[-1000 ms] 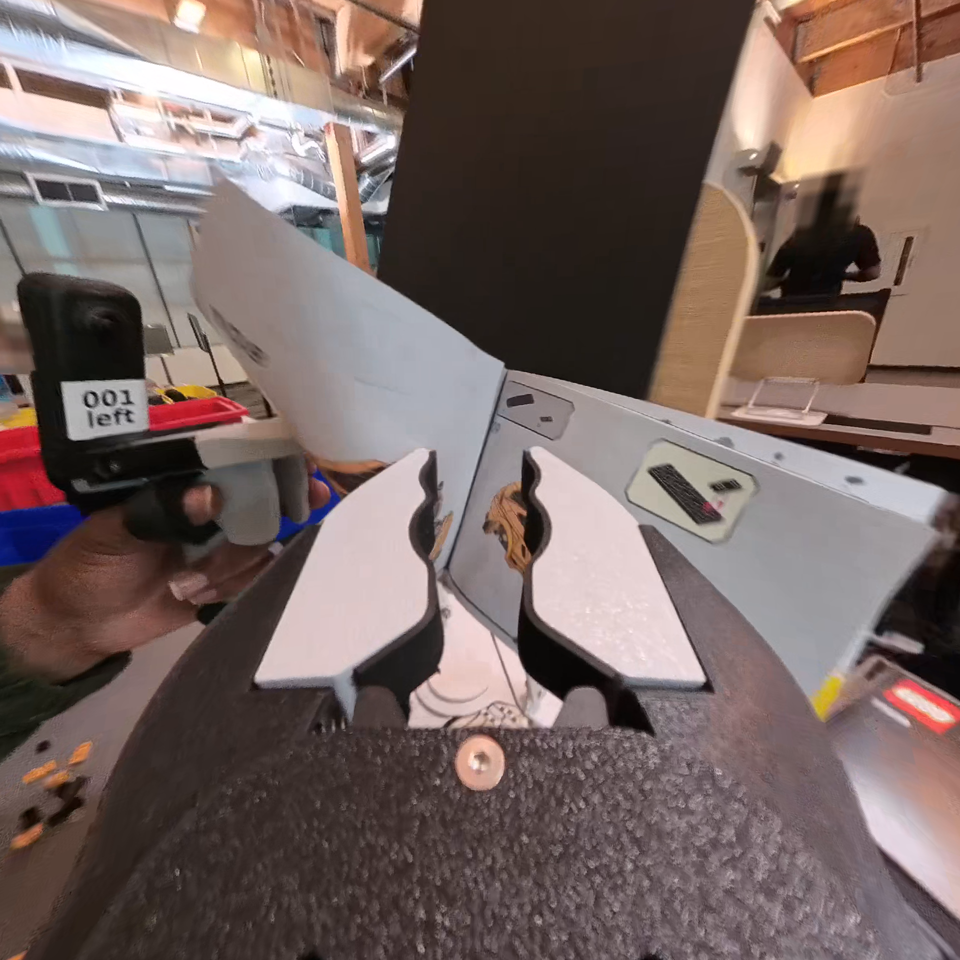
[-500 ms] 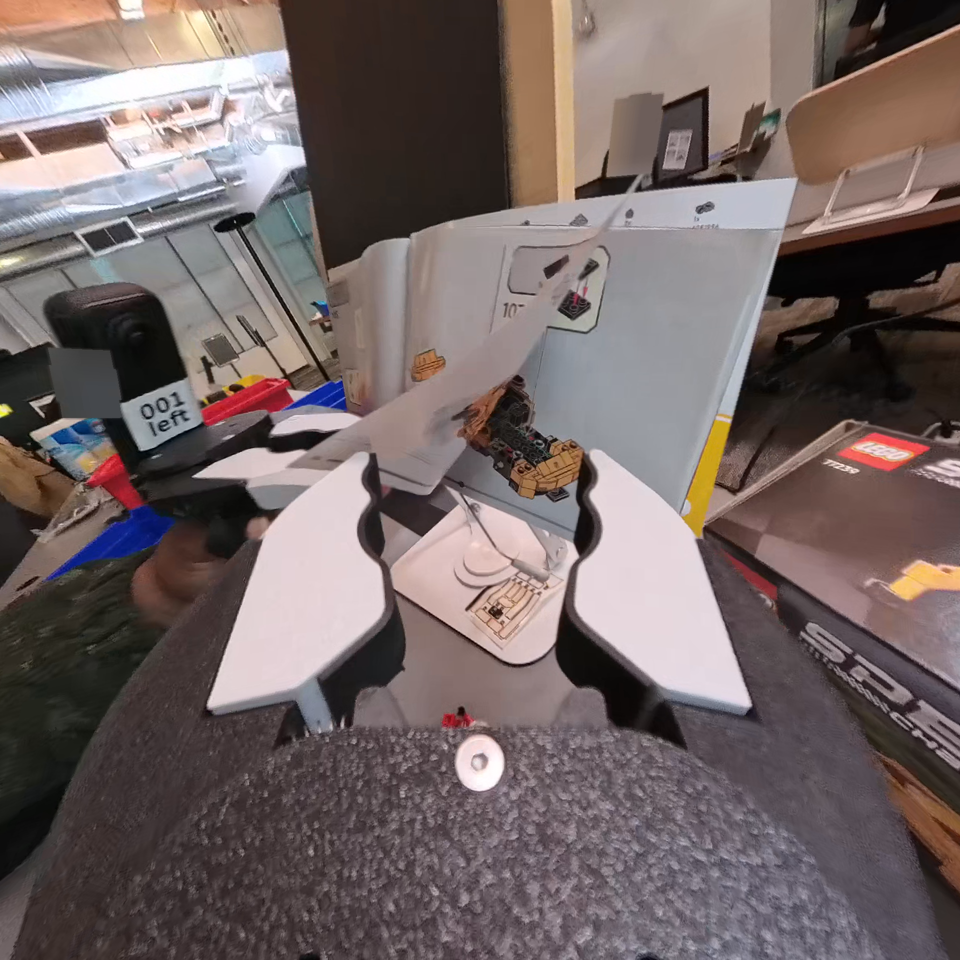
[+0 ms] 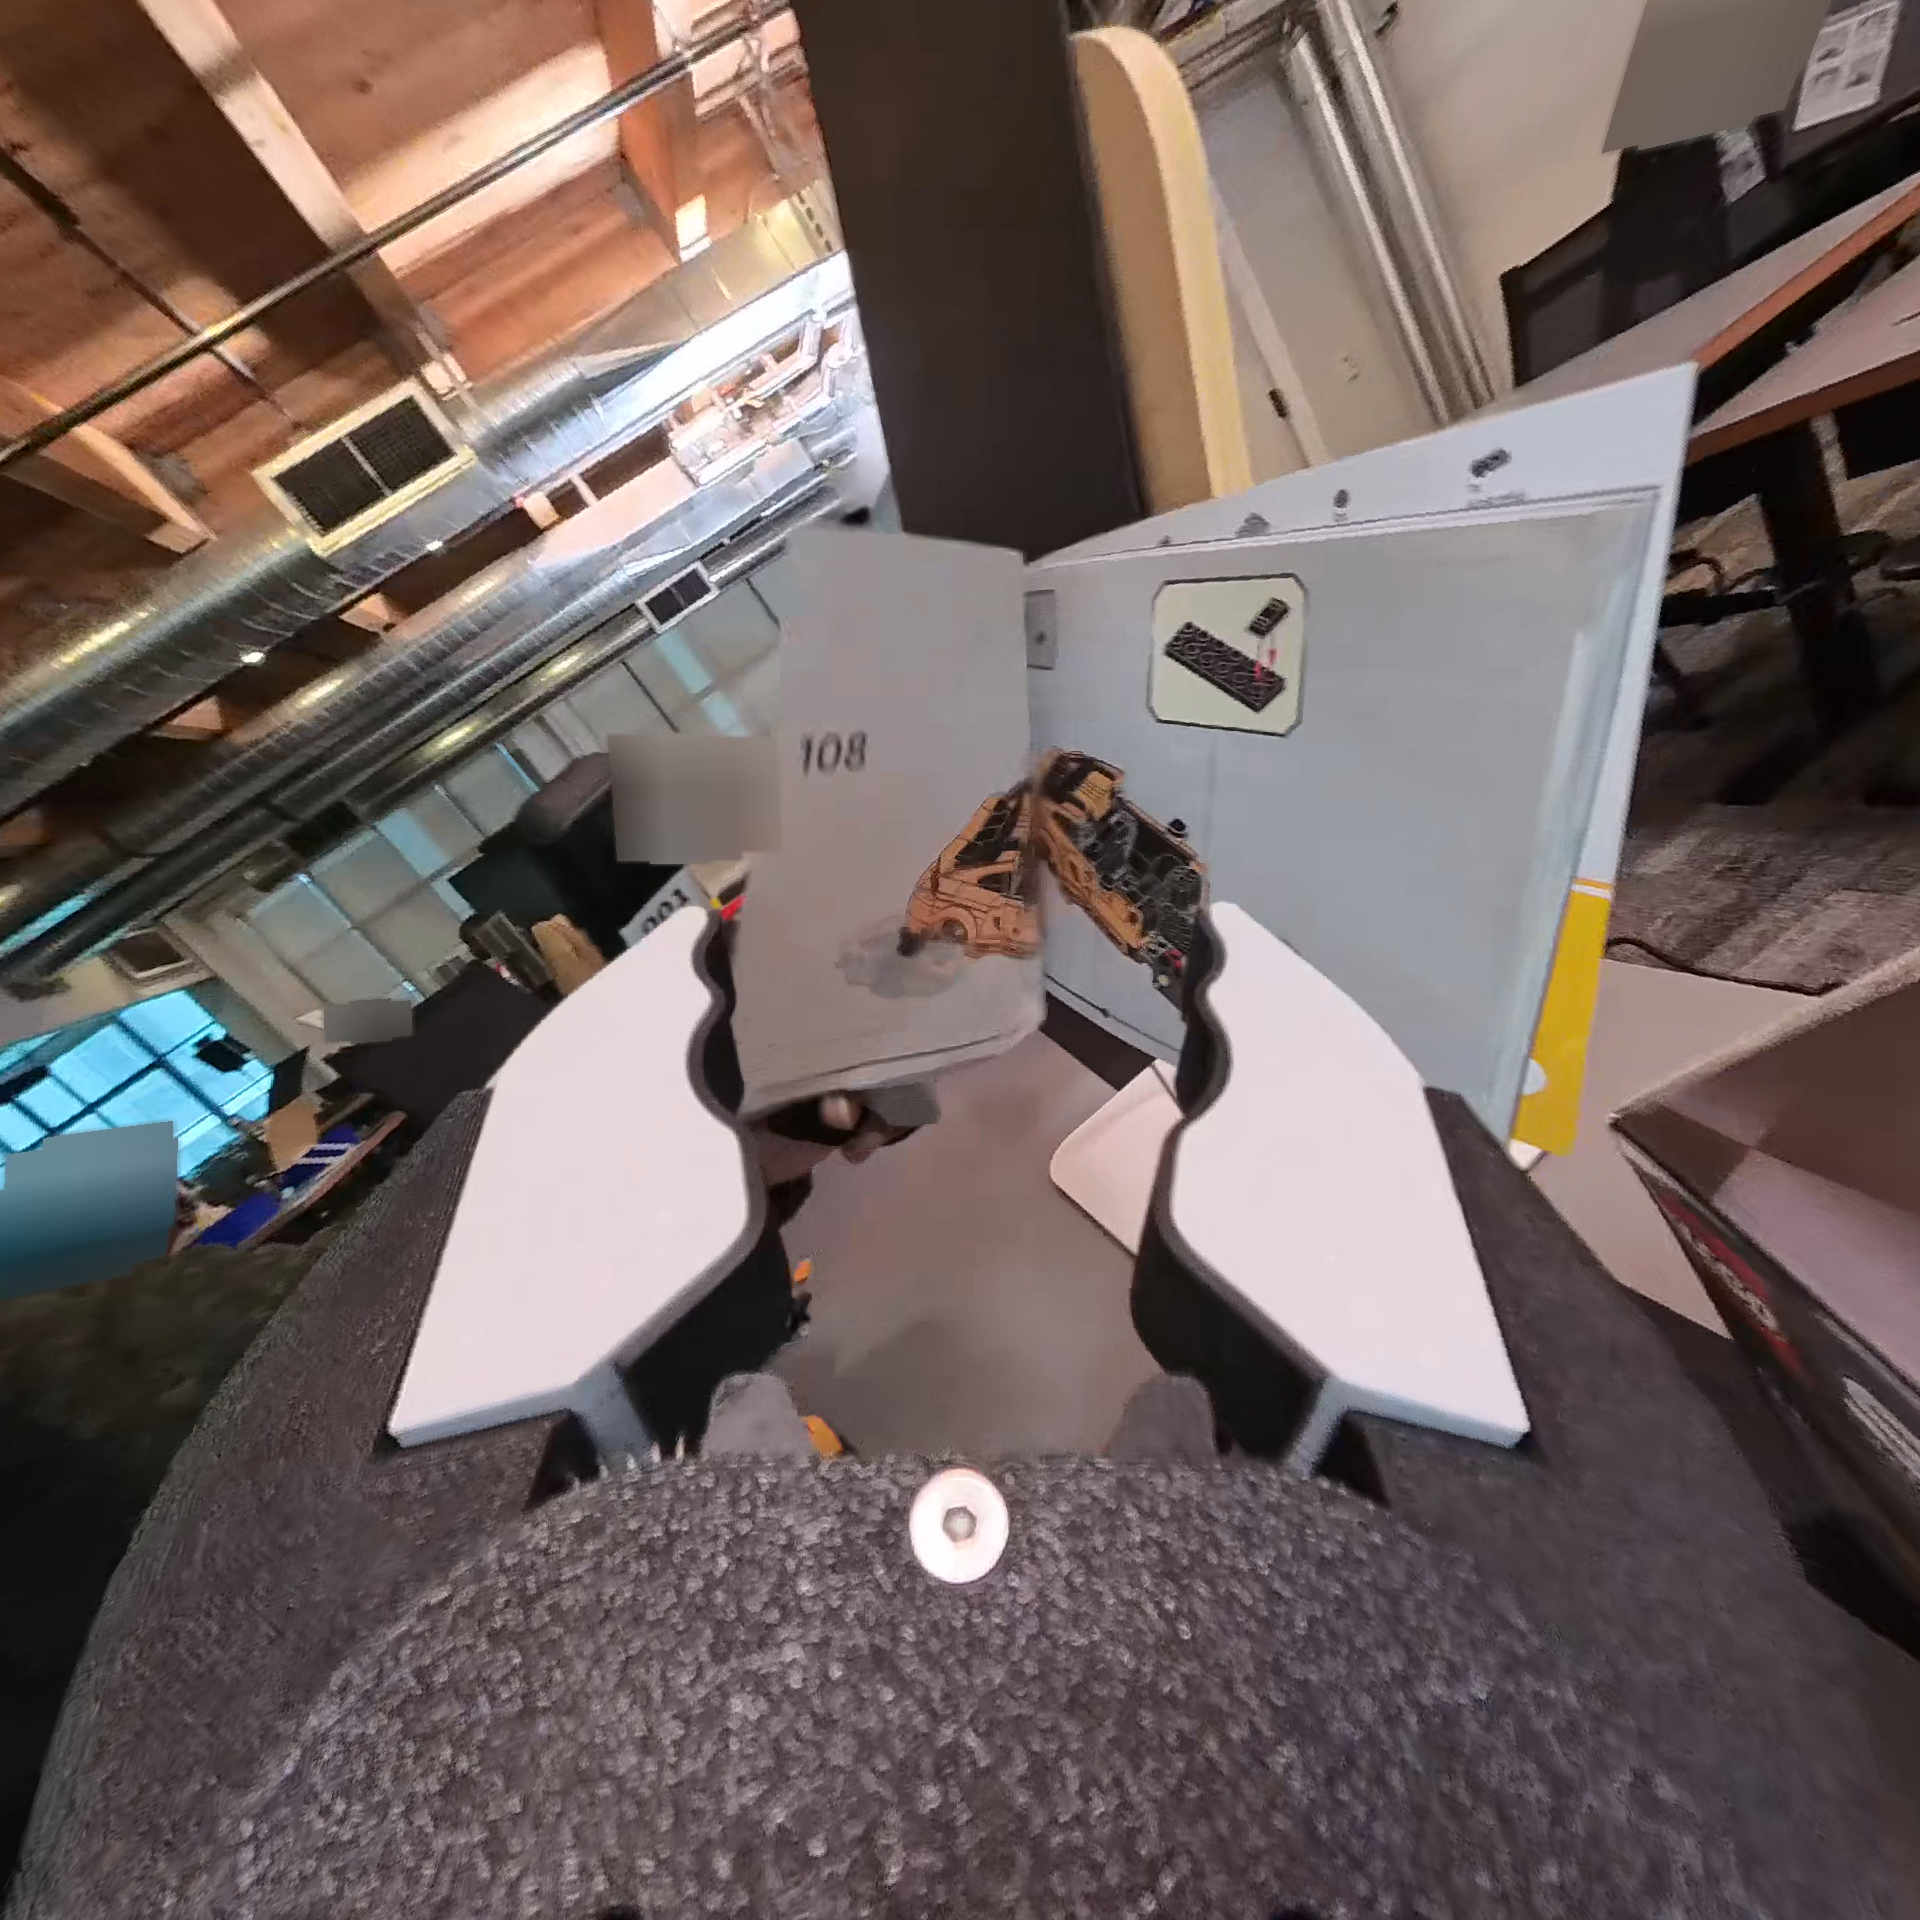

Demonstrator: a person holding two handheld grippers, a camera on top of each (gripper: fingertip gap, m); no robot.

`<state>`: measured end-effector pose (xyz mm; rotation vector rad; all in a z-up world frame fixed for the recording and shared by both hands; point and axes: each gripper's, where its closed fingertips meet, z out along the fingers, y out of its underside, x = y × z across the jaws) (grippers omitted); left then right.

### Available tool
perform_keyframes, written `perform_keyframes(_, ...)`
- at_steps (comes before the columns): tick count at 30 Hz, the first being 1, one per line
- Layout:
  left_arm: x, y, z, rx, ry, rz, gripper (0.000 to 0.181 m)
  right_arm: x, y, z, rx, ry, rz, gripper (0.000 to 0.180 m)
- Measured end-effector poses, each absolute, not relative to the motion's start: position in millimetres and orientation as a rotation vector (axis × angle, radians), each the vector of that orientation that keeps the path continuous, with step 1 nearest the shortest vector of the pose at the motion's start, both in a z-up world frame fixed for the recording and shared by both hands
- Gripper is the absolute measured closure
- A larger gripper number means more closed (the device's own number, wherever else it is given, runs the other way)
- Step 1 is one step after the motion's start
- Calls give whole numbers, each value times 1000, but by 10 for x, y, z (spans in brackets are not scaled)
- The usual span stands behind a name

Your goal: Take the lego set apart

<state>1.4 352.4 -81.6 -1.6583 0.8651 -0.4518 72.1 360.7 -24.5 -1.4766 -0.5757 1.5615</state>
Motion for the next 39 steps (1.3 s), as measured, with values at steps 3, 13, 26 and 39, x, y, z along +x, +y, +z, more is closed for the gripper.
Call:
perform_keyframes(3,53,3582,-853,-1664,859,-413,160,762,3579,-208,-1475,-608,1533,95)
perform_keyframes(13,28,3615,-850,-1672,860,-379,159,861,4242,-572,-1713,-580,874,180)
perform_keyframes(26,-177,3811,-848,-1733,805,-217,160,912,4621,-657,-1789,-564,537,128)
perform_keyframes(39,-311,3880,-826,-1748,778,-163,160,486,4542,-372,-1695,-932,875,171)
